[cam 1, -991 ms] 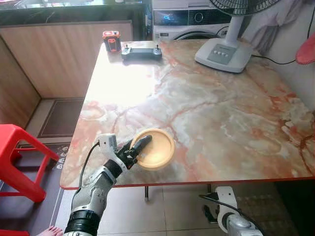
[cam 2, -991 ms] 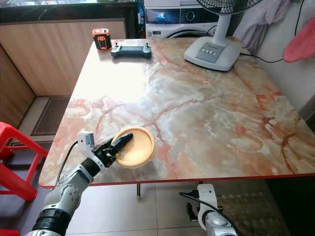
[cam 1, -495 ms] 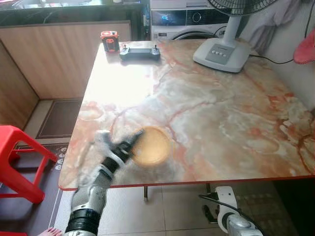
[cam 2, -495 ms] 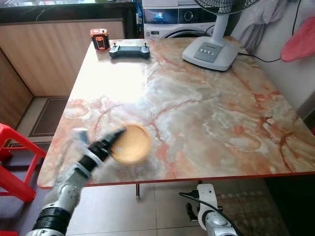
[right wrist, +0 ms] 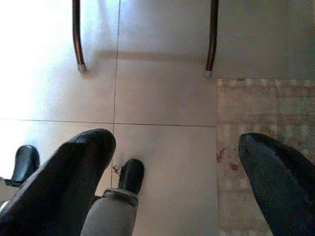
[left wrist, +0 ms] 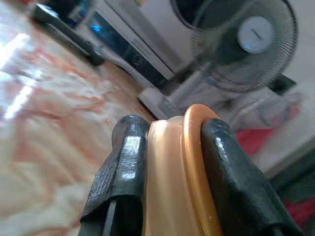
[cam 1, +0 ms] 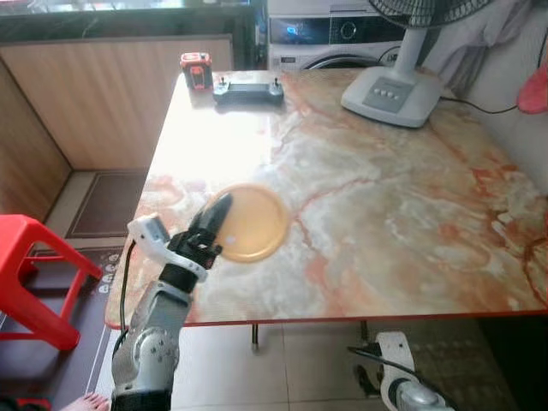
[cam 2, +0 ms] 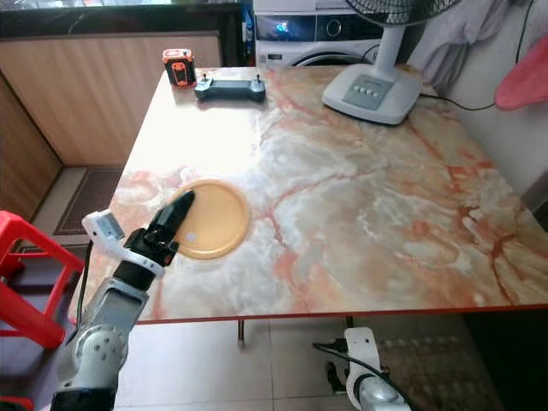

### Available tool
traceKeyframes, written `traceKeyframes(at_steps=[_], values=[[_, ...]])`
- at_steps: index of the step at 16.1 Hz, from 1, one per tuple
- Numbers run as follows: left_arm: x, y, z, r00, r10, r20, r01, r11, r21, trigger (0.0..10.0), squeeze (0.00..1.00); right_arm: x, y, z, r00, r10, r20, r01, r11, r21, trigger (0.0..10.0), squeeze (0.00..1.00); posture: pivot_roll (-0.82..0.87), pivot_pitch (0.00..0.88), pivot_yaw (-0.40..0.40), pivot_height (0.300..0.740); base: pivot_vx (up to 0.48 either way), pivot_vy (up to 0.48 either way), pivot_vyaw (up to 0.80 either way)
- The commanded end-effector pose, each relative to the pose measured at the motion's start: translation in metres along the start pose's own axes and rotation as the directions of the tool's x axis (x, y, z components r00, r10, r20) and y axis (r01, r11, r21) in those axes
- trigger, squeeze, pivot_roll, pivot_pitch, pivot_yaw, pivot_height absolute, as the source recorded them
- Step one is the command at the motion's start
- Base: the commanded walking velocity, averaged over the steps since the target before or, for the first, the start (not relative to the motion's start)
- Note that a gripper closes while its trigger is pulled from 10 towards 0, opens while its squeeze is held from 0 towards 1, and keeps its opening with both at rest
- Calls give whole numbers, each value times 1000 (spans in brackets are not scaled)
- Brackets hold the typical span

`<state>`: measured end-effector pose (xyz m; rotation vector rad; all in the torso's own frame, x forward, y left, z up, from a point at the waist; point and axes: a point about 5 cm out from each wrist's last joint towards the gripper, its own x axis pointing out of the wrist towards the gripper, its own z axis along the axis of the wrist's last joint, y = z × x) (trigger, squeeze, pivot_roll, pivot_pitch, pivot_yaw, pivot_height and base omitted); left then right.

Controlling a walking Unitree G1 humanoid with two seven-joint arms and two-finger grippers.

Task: Restocking fridge

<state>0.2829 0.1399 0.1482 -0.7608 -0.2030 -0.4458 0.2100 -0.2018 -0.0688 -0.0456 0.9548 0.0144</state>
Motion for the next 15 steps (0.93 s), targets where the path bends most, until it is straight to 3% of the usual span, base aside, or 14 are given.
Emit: traceKeyframes(at_steps=[1, 2, 3, 4, 8, 11, 15], values=[[-1, -7, -2, 1000, -7, -19, 7, 1000, 21, 10000, 0, -1, -1, -5, 1000, -6, -3, 6, 1000, -7, 10000, 0, 59, 19, -41, 740, 0, 0, 0], [-3, -8, -3, 1000, -2, -24, 3, 1000, 27, 10000, 0, -1, -1, -6, 1000, -6, -5, 6, 1000, -8, 10000, 0, 61, 14, -42, 740, 0, 0, 0], [-12, -2, -7, 995, 93, -30, -91, 994, 61, 10000, 0, -2, -1, -13, 1000, -11, -13, 11, 1000, 3, 10000, 0, 60, 0, -46, 740, 0, 0, 0], [-14, -1, -6, 993, 114, -24, -112, 991, 69, 10000, 0, -2, -1, -16, 1000, -16, -19, 16, 1000, 8, 10000, 0, 58, 0, -46, 740, 0, 0, 0], [-24, 1, 13, 971, 225, 82, -234, 963, 133, 10000, 0, -5, -4, -30, 999, -32, -43, 33, 999, 16, 10000, 0, 75, 0, -59, 740, 0, 0, 0], [-22, 0, 24, 961, 246, 124, -262, 955, 136, 10000, 0, -7, -1, -38, 999, -27, -35, 29, 998, 54, 10000, 0, 95, 0, -50, 740, 0, 0, 0], [-24, -1, 26, 956, 278, 95, -292, 936, 197, 10000, 0, -6, 10, -43, 999, -21, -28, 24, 992, 124, 10000, 0, 127, 0, 10, 740, 0, 0, 0]])
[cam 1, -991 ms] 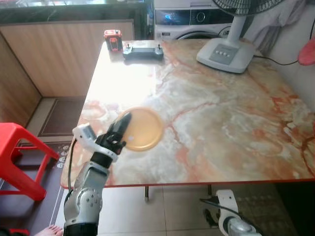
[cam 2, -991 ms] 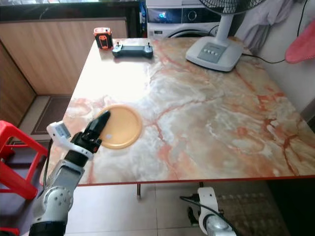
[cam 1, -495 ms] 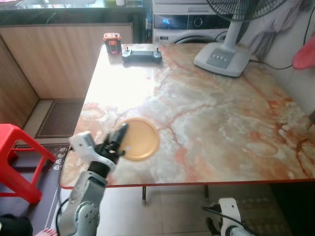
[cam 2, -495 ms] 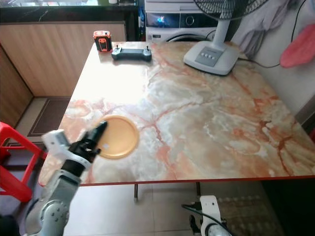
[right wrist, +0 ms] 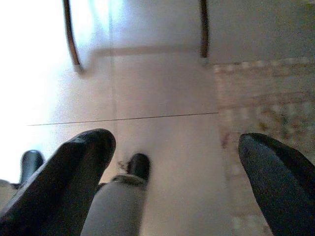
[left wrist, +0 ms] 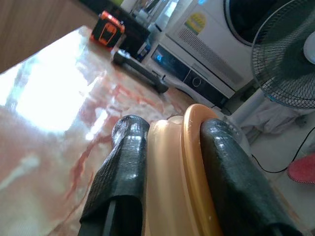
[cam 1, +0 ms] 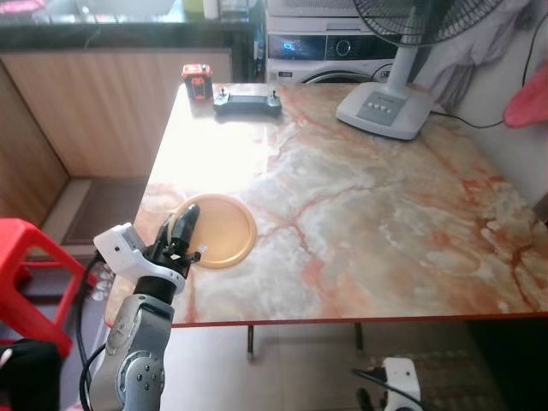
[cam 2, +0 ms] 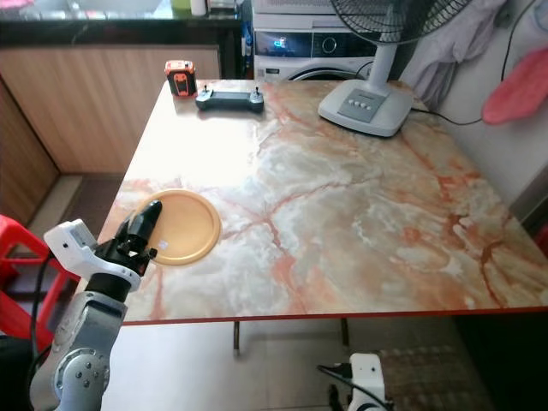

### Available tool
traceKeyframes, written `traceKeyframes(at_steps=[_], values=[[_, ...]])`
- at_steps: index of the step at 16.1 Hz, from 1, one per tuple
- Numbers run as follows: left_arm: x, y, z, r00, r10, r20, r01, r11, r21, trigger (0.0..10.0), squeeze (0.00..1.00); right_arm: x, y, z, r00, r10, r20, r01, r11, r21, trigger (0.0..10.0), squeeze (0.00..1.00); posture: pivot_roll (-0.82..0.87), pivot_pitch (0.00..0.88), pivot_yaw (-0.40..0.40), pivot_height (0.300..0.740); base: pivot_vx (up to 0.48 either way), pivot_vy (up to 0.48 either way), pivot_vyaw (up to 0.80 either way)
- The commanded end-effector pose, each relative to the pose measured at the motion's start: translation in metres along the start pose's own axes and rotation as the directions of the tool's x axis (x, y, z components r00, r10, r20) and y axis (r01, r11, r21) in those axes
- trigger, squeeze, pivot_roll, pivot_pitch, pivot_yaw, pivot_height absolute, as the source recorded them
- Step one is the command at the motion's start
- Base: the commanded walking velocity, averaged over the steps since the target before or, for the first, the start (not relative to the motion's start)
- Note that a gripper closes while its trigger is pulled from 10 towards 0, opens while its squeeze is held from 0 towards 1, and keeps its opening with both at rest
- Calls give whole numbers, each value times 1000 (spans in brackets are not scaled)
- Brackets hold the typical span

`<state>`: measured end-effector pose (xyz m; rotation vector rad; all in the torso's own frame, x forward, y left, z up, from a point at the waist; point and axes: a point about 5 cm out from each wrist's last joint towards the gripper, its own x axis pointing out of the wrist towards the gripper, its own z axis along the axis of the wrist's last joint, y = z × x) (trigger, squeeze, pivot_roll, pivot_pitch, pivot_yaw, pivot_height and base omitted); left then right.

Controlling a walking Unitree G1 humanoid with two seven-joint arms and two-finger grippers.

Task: Restocking fridge

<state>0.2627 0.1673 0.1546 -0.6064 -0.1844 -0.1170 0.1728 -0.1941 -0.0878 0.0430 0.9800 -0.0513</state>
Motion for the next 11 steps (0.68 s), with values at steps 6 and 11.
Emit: traceKeyframes(at_steps=[6, 11], values=[[2, -6, 5, 1000, -5, -7, 5, 999, 35, 10000, 0, 0, 10, -8, 1000, 1, -9, -1, 999, 49, 10000, 0, 86, 0, 34, 740, 0, 0, 0], [8, -11, 1, 1000, -20, -24, 20, 999, 30, 10000, 0, -2, 2, -10, 1000, -28, -8, 29, 996, 80, 10000, 0, 95, 0, 36, 740, 0, -1, 0]])
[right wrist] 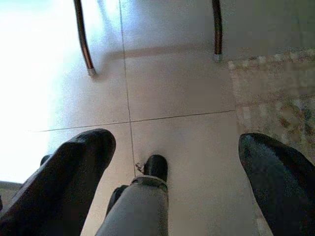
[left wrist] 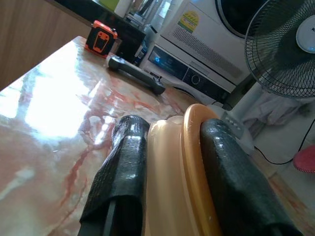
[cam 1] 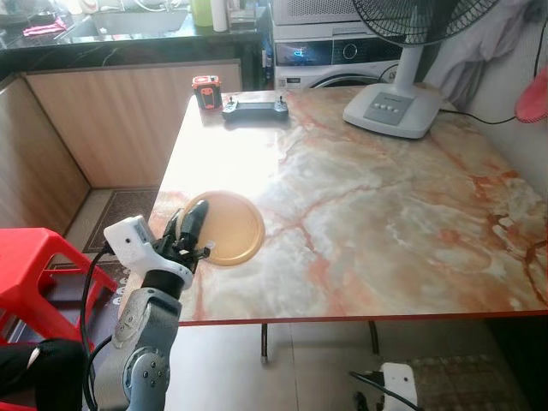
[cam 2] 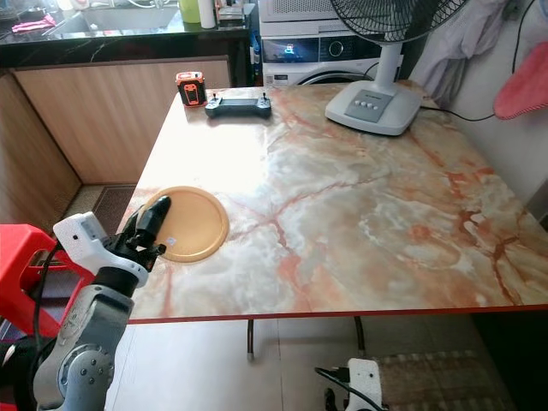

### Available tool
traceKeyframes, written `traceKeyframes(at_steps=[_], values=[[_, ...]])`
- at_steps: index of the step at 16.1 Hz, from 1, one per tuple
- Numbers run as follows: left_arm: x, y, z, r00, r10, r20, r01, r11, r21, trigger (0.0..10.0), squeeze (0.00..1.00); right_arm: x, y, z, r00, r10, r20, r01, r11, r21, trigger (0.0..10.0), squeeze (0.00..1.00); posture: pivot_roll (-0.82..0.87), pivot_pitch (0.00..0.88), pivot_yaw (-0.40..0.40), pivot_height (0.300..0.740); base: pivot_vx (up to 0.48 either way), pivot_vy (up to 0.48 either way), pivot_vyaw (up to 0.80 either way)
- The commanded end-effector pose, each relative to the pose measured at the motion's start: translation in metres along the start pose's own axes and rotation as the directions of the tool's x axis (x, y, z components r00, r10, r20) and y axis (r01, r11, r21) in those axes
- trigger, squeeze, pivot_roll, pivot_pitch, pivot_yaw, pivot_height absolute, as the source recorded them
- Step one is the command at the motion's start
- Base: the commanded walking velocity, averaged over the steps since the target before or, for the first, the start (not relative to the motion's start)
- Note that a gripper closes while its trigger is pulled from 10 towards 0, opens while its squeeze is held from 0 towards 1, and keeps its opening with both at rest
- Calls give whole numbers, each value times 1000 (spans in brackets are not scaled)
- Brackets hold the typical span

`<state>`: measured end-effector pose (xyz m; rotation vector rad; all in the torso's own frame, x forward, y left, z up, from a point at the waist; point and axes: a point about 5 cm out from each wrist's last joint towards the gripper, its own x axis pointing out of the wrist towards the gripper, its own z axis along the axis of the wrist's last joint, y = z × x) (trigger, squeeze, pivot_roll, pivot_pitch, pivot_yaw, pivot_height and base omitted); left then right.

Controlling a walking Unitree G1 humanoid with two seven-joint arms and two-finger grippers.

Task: Restocking fridge

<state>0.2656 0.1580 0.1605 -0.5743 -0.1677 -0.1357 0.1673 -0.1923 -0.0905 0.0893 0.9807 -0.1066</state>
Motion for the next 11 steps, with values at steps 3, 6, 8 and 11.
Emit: traceKeyframes(at_steps=[3, 6, 8, 11], values=[[4, 2, 1, 1000, 6, -1, -6, 1000, 6, 10000, 0, -1, -1, -6, 1000, -1, -4, 1, 1000, 24, 10000, 0, 86, 0, 41, 740, 0, 320, 0], [9, -5, -3, 1000, -17, -5, 17, 1000, -5, 10000, 0, -2, -5, -7, 1000, -15, -5, 15, 1000, 22, 10000, 0, 71, 0, 37, 740, 0, 361, 0], [13, -6, -2, 1000, -23, 2, 23, 1000, -11, 10000, 0, -2, -6, -6, 1000, -23, -7, 23, 999, 28, 10000, 0, 71, 0, 33, 740, 0, 368, 0], [14, -5, -1, 1000, -11, 18, 11, 1000, -19, 10000, 0, -2, -9, -7, 999, -34, -11, 34, 999, 42, 10000, 0, 74, 0, 22, 740, 0, 369, 0]])
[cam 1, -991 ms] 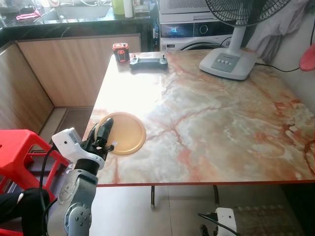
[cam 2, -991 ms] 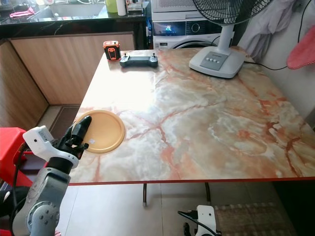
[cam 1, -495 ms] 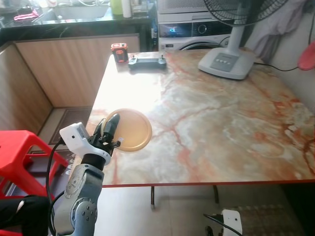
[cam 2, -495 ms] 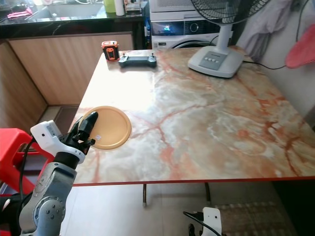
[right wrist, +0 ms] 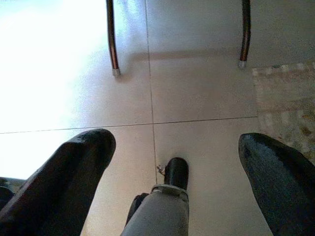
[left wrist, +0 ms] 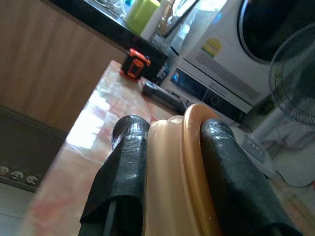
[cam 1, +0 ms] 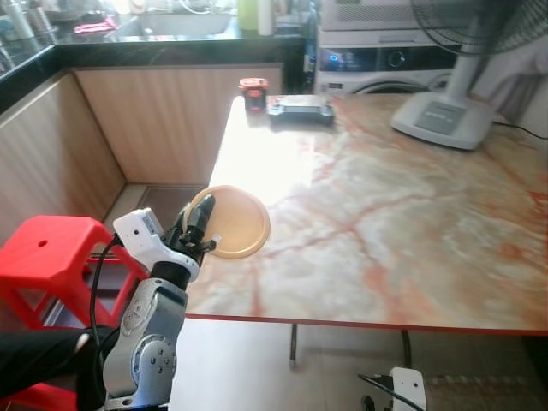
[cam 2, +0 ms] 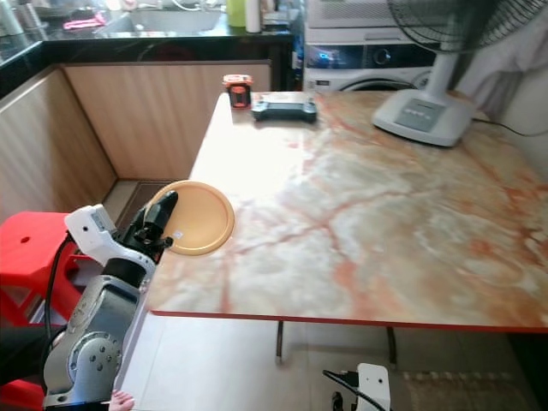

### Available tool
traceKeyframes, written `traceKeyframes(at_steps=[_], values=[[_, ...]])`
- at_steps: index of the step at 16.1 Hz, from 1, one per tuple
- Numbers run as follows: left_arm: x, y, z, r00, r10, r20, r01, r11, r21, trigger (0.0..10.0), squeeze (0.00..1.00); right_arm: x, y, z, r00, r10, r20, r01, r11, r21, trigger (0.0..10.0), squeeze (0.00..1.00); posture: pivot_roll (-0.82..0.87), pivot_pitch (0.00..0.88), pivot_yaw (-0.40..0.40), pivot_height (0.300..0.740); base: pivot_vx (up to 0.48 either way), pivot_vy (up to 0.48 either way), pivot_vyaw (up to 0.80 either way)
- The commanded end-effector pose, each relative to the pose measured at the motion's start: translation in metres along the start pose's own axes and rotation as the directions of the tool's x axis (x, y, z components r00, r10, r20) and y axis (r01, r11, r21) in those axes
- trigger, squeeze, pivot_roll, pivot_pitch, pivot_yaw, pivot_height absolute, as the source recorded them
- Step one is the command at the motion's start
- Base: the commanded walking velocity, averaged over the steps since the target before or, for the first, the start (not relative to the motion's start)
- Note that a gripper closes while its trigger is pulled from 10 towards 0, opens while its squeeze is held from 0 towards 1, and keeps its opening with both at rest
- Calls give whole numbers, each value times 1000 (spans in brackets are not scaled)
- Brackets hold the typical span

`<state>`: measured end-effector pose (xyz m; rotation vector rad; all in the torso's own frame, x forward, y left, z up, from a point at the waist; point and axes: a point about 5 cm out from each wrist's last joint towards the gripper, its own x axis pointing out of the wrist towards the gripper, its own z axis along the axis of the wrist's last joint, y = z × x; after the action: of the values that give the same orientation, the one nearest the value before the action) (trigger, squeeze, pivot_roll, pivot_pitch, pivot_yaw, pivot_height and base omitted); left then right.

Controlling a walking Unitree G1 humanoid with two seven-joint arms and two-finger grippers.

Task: Restocking fridge

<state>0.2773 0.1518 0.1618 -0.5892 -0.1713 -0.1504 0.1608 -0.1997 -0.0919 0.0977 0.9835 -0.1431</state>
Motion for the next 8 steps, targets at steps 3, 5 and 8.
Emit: traceKeyframes(at_steps=[3, 5, 8], values=[[1, -1, 3, 1000, 9, 24, -8, 1000, -7, 10000, 0, 0, -1, -1, 1000, 5, -10, -5, 1000, 11, 10000, 0, 76, 0, 17, 740, 0, 365, -402], [0, -1, 3, 1000, 10, 24, -9, 1000, -9, 10000, 0, 0, -1, -1, 1000, 10, -14, -10, 1000, 0, 10000, 0, 75, 0, 18, 740, 0, 368, -800], [1, 1, 3, 999, 16, 29, -16, 1000, 3, 10000, 0, 0, -1, -1, 1000, 8, -21, -8, 1000, 5, 10000, 0, 72, 0, 18, 740, 0, 117, -800]])
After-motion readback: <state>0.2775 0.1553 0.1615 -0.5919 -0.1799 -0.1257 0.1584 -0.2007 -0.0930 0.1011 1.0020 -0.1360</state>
